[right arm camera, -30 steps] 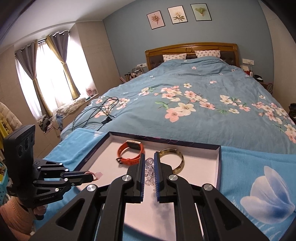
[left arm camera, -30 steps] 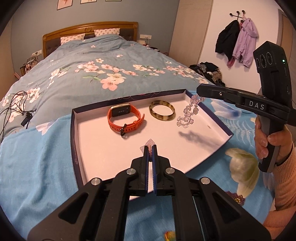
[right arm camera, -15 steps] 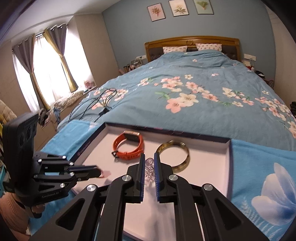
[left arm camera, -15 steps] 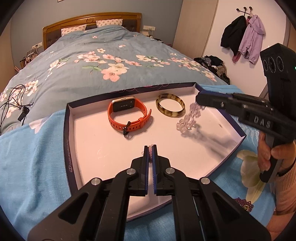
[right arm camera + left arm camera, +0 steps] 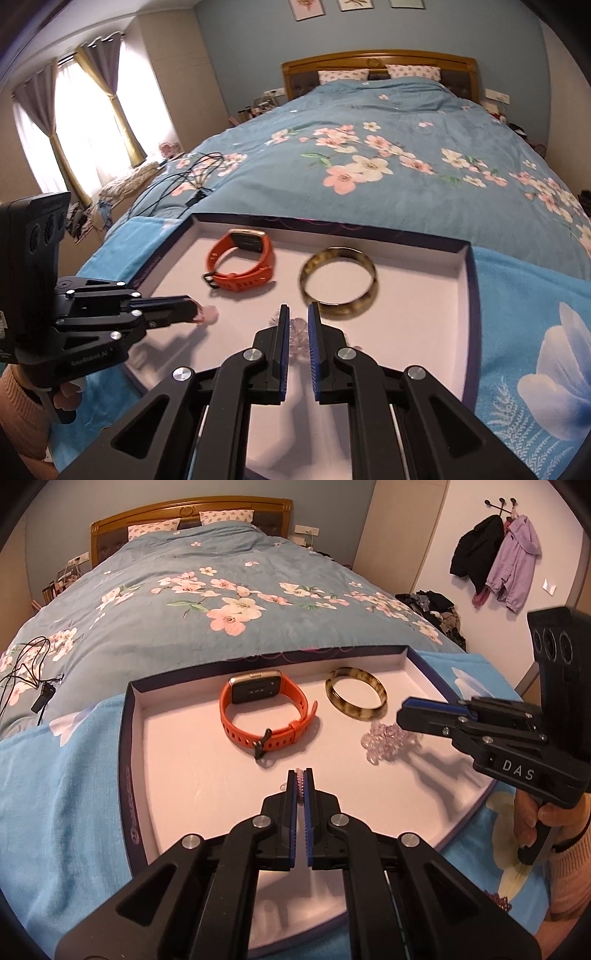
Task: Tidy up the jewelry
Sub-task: 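Lower the pink ring and clear bracelet into the box and open both grippers, then grasp the dark red beaded bracelet with the right gripper while the left gripper approaches the green ring, then grasp the green ring with the left gripper while the right gripper lifts the bracelet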
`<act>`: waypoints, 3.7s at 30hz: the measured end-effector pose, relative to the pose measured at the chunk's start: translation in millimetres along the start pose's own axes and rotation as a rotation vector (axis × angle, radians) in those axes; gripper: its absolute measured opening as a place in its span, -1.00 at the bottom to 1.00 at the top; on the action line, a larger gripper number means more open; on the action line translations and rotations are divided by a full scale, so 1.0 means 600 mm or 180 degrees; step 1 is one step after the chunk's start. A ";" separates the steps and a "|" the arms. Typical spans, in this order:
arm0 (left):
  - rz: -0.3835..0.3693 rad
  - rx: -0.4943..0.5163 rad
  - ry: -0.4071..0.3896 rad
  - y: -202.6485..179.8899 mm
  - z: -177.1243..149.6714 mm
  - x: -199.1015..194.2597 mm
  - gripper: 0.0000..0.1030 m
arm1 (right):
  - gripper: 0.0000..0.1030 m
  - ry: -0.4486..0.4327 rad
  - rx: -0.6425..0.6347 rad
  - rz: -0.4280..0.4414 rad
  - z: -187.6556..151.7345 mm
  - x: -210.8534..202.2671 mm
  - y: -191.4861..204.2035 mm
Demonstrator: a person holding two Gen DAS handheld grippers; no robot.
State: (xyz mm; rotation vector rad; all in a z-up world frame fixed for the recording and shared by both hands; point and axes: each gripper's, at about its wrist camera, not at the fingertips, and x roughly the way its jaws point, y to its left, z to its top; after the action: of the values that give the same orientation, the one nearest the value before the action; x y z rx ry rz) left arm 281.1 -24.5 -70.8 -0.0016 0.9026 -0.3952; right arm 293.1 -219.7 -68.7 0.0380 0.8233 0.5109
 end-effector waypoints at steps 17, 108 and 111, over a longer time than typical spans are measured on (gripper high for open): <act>0.0123 0.0084 -0.0558 -0.008 -0.029 -0.129 -0.11 | -0.28 -0.0196 -0.0253 0.0299 -0.068 -0.149 0.031; -0.0149 0.0283 -0.0424 -0.071 -0.173 -0.202 -0.72 | -0.99 -0.0191 -0.0129 0.0605 -0.154 -0.181 0.054; -0.0147 0.0265 -0.0469 -0.070 -0.164 -0.205 -0.72 | -0.99 -0.0211 -0.0129 0.0611 -0.147 -0.178 0.054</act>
State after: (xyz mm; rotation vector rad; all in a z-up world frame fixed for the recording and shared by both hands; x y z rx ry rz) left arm 124.2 -6.1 -31.5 0.0245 0.7412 -0.4695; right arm 156.5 -253.5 -47.9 0.0969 0.7480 0.7036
